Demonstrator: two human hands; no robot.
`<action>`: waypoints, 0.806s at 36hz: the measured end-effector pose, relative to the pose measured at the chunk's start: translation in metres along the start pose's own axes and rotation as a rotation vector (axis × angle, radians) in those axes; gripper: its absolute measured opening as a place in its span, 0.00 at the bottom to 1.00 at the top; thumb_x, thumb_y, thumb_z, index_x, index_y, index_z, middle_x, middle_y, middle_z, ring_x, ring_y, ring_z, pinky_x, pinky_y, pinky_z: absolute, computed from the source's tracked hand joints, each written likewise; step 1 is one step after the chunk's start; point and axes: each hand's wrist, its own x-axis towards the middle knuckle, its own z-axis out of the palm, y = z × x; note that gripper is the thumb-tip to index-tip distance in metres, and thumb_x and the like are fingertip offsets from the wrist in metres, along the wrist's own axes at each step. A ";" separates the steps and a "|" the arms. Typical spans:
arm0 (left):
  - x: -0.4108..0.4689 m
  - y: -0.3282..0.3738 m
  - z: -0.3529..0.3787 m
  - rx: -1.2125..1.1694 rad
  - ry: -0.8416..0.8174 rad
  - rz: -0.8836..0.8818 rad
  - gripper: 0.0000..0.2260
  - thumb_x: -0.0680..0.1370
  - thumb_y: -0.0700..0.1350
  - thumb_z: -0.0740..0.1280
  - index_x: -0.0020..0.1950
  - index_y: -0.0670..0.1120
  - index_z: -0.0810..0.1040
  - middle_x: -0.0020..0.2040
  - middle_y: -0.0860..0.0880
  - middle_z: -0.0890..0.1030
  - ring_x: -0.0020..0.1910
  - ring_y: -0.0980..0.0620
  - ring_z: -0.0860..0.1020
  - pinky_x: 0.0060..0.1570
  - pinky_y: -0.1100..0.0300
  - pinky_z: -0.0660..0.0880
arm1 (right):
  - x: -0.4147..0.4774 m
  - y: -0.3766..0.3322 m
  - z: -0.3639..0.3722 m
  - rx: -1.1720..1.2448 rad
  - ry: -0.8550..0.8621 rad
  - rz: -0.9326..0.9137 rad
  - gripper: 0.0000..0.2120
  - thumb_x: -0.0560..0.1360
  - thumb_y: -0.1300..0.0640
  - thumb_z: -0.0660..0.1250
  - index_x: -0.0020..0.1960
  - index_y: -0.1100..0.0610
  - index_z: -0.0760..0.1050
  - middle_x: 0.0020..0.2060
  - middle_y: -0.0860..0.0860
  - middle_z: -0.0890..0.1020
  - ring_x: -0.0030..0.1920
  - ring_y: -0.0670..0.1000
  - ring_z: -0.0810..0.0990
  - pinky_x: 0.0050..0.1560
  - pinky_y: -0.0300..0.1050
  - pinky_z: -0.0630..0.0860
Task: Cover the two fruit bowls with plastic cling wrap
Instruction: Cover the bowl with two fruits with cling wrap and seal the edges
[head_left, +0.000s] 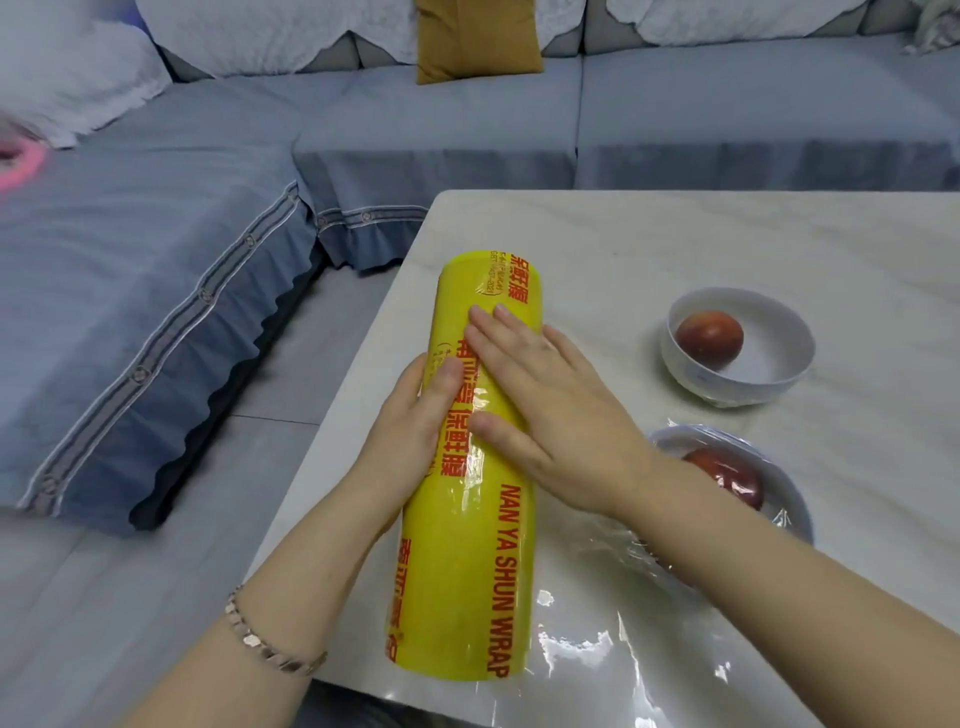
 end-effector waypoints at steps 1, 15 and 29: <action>0.000 0.001 -0.001 0.008 0.002 0.007 0.26 0.70 0.60 0.60 0.64 0.50 0.73 0.53 0.47 0.82 0.47 0.50 0.83 0.43 0.56 0.79 | 0.005 0.001 -0.002 -0.024 0.003 0.014 0.39 0.71 0.32 0.39 0.76 0.51 0.49 0.76 0.45 0.49 0.73 0.39 0.42 0.74 0.45 0.40; 0.034 0.011 -0.010 -0.137 0.499 0.071 0.22 0.76 0.56 0.65 0.65 0.45 0.71 0.55 0.47 0.81 0.45 0.55 0.81 0.39 0.64 0.77 | -0.034 -0.016 0.034 -0.029 -0.085 -0.125 0.37 0.76 0.35 0.42 0.74 0.60 0.53 0.75 0.56 0.54 0.75 0.51 0.51 0.72 0.48 0.46; 0.095 0.041 0.025 -0.013 0.727 0.318 0.42 0.74 0.53 0.70 0.77 0.47 0.46 0.75 0.46 0.57 0.69 0.54 0.65 0.57 0.72 0.62 | -0.090 0.070 -0.016 -0.094 0.064 0.258 0.15 0.73 0.49 0.58 0.41 0.52 0.82 0.44 0.46 0.85 0.55 0.51 0.81 0.59 0.41 0.70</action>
